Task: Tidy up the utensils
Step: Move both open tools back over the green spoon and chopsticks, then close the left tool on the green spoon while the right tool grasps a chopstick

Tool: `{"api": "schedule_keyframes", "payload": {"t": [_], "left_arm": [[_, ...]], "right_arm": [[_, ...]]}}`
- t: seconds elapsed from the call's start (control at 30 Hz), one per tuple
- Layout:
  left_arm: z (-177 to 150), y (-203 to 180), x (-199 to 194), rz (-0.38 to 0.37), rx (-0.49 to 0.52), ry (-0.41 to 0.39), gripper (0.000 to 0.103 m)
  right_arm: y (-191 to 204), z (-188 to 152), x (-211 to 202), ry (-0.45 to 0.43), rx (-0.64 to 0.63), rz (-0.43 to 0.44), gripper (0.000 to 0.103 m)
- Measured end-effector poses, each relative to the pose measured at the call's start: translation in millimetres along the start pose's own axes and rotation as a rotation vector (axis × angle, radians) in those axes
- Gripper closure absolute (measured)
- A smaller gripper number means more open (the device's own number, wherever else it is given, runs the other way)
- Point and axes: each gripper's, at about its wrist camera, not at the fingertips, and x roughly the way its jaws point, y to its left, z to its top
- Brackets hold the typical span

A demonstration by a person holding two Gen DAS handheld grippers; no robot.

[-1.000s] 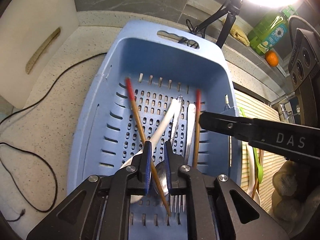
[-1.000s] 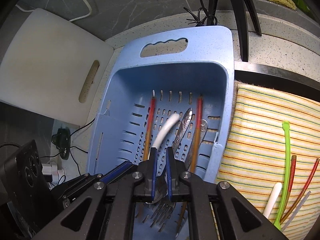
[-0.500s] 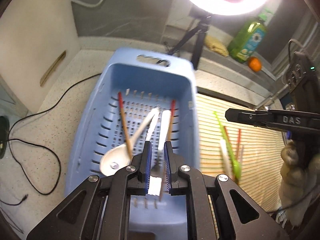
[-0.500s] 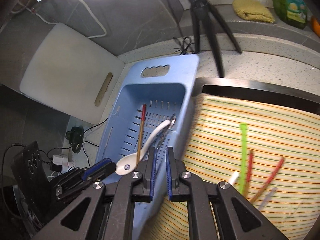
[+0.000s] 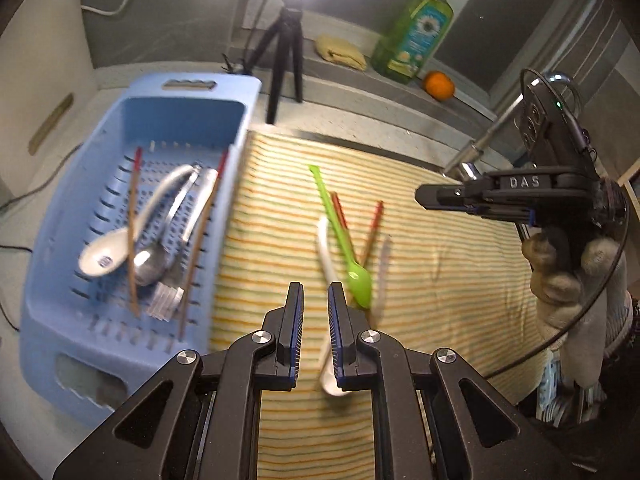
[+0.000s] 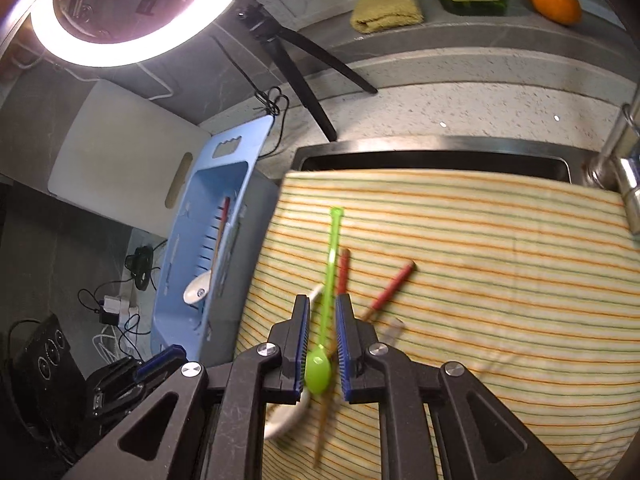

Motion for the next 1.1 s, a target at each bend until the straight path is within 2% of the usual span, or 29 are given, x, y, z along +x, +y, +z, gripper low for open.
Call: {"api": "schedule_keyframes", "payload": {"t": [0.27, 0.4, 0.63, 0.8, 1.1], "left_arm": [[-28, -24, 8, -0.006, 0.001, 0.041, 0.092], [-29, -24, 8, -0.003, -0.006, 0.052, 0.092], [-7, -30, 25, -0.026, 0.028, 0.067, 0.091], [17, -29, 51, -0.070, 0.024, 0.109, 0.092], [41, -25, 88, -0.029, 0.046, 0.183, 0.092]], "right_arm": [[-8, -8, 6, 0.046, -0.025, 0.029, 0.089], [-1, -8, 18, 0.077, -0.040, 0.033, 0.089], [-13, -9, 42, 0.116, 0.039, 0.021, 0.089], [-29, -9, 55, 0.137, 0.137, 0.057, 0.088], [-33, -9, 62, 0.133, 0.192, 0.078, 0.088]]}}
